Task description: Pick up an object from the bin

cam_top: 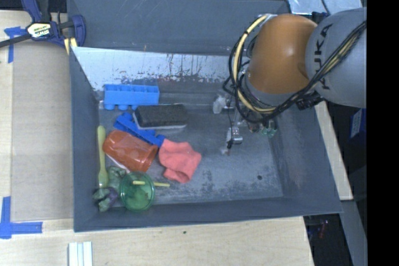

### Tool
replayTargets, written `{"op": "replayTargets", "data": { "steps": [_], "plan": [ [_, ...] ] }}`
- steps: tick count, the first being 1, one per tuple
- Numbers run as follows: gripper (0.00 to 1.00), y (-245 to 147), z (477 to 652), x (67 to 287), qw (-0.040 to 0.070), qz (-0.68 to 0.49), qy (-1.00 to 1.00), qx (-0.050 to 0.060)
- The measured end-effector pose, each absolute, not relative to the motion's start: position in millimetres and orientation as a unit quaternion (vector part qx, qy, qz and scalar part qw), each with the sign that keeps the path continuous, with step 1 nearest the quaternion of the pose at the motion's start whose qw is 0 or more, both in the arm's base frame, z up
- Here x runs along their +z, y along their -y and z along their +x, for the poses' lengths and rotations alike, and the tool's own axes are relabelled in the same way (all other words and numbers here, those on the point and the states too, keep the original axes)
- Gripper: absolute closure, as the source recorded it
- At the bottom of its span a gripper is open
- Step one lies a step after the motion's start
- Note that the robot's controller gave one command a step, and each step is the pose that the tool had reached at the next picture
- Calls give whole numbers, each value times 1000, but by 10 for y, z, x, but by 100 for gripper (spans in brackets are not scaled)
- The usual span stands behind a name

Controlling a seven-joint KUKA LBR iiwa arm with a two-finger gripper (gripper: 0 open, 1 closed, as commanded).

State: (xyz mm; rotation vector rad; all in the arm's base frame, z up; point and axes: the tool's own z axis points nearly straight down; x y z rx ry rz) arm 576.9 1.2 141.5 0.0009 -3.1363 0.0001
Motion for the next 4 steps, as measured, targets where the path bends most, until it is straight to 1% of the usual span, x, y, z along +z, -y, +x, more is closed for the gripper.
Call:
{"op": "replayTargets", "data": {
  "steps": [1, 2, 3, 4],
  "plan": [
    [0, -13, 5789, 1460, -2, 0, 1000, 0],
    [0, -863, 5622, 670, 2, -33, 999, -1],
    [0, -832, 5543, 1034, -9, -46, 999, 1],
    [0, -1390, 5700, 1006, -3, -16, 1000, -1]
  ]
}}
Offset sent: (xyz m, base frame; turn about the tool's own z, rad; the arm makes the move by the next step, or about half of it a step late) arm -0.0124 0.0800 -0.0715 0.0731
